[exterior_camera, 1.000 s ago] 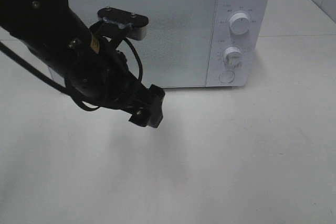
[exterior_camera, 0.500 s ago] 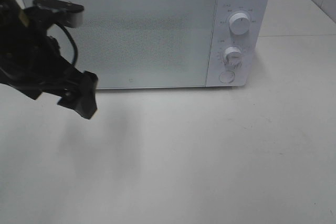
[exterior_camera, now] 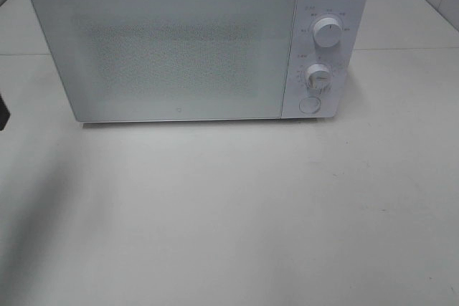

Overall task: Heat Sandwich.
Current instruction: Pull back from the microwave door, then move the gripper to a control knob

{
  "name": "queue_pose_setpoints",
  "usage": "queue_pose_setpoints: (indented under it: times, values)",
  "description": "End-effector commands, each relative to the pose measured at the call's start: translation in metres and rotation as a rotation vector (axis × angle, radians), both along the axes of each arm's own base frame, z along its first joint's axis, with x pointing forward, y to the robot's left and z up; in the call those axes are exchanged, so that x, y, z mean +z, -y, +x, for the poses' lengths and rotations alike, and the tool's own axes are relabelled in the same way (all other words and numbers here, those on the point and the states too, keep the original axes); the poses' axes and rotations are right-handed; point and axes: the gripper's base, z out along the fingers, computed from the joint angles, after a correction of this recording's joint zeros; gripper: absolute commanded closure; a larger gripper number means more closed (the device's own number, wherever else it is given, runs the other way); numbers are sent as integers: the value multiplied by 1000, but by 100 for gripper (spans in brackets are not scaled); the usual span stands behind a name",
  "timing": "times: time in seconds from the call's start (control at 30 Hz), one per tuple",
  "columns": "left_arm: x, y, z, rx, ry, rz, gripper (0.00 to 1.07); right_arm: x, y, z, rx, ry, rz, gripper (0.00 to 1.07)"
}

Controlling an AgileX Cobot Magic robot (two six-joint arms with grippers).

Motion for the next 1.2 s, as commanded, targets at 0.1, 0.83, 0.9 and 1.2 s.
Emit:
queue_pose_setpoints:
  times: [0.1, 0.83, 0.9, 1.2]
  values:
    - [-8, -24, -36, 97, -12, -21, 3, 1, 0, -4, -8, 37, 5, 31]
    - [-20, -37, -159, 74, 169, -28, 3, 1, 0, -4, -8, 37, 5, 31]
    - [-20, -39, -169, 76, 257, -34, 3, 1, 0, -4, -8, 37, 5, 31]
    - [-12, -40, -190, 76, 412, -53, 3, 1, 0, -4, -8, 37, 5, 31]
